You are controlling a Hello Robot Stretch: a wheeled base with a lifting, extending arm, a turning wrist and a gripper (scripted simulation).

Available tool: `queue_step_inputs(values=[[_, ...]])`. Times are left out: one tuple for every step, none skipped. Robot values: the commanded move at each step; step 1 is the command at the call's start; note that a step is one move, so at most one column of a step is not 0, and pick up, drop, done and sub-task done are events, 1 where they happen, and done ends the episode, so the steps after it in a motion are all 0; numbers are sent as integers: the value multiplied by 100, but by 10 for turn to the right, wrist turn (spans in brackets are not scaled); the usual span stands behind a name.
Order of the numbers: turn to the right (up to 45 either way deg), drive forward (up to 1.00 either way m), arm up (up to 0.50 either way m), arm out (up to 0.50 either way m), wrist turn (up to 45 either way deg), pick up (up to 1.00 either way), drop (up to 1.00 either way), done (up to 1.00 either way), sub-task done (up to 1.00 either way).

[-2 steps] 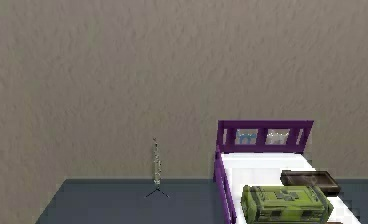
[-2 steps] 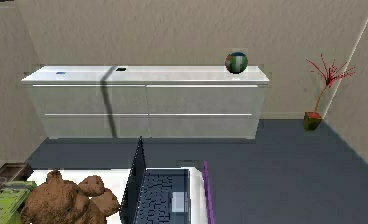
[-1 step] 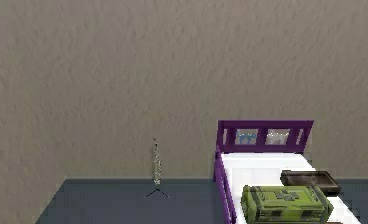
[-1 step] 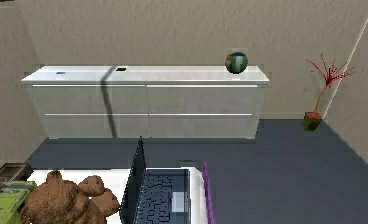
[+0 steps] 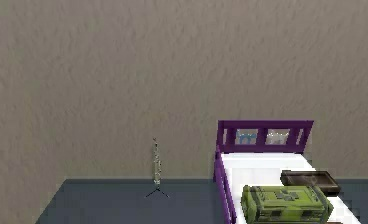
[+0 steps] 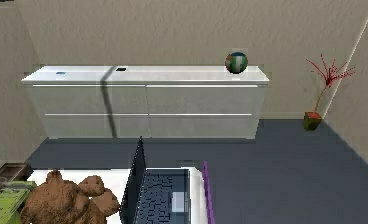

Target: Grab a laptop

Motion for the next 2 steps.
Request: queue_step_inputs(values=[[0,0,0,0,450,0,0,0,0],[0,0,0,0,450,0,0,0,0]])
